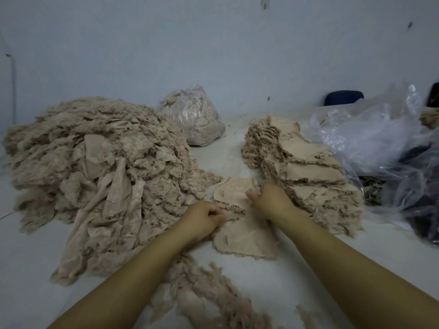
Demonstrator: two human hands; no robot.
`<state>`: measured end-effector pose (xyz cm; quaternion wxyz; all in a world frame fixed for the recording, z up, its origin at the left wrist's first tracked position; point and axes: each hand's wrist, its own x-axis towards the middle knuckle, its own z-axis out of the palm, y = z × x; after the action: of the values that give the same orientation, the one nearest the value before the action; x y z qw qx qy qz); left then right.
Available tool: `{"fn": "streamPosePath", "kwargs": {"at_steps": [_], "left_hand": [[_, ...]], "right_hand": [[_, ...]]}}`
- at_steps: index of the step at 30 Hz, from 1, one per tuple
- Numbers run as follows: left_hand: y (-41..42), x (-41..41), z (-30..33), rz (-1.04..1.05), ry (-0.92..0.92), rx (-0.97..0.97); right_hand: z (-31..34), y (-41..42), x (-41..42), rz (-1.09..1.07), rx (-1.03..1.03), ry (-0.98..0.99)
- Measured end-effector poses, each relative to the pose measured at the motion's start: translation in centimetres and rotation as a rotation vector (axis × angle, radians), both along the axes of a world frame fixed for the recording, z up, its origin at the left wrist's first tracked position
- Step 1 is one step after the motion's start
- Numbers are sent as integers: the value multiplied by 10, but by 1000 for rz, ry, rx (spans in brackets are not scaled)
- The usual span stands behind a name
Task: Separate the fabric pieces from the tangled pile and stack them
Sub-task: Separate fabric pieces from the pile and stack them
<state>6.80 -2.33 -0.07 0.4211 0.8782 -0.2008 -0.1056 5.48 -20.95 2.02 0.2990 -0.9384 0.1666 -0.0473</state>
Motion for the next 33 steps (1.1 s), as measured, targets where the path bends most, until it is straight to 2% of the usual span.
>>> {"fn": "streamPosePath", "kwargs": {"at_steps": [3, 5, 8, 10, 12, 15, 17, 19, 21, 23, 25, 26, 28, 29, 30, 33], "left_hand": [[-8, 5, 5, 173, 232, -262], [-10, 11, 10, 287, 293, -388], [-13, 19, 19, 380, 499, -585], [-16, 20, 24, 339, 721, -664], [-20, 22, 27, 282, 862, -847], [-23, 23, 30, 312, 773, -1042], [-19, 21, 29, 332, 664, -1014], [-13, 14, 22, 296, 561, -893], [-8, 3, 10, 223, 395, -629], [-6, -5, -6, 161, 143, -316], [-6, -9, -15, 95, -73, -136], [-4, -10, -17, 65, -143, -87], [-3, -11, -19, 33, -204, -38], [-2, -13, -19, 27, -213, -28], [-2, -14, -20, 21, -215, -20], [-2, -16, -19, -11, -182, -7]], "right_hand": [[-6, 3, 12, -28, -41, 26], [-4, 5, 15, 24, -34, -168], [12, 15, 16, 102, 299, -426], [25, 20, 15, 111, 569, -452], [34, 21, 11, 114, 771, -401], [36, 14, -5, 95, 934, -302], [28, 5, -22, 44, 858, -281], [15, -4, -42, 18, 728, -280], [0, -10, -60, 51, 613, -216], [-11, -14, -75, 119, 499, -36], [-14, -16, -79, 164, 311, 59], [-13, -16, -79, 173, 161, 34], [-10, -11, -79, 200, -104, -97], [-9, -7, -79, 242, -158, -127], [-8, -3, -79, 290, -190, -101], [-2, 1, -75, 313, -237, 155]]}}
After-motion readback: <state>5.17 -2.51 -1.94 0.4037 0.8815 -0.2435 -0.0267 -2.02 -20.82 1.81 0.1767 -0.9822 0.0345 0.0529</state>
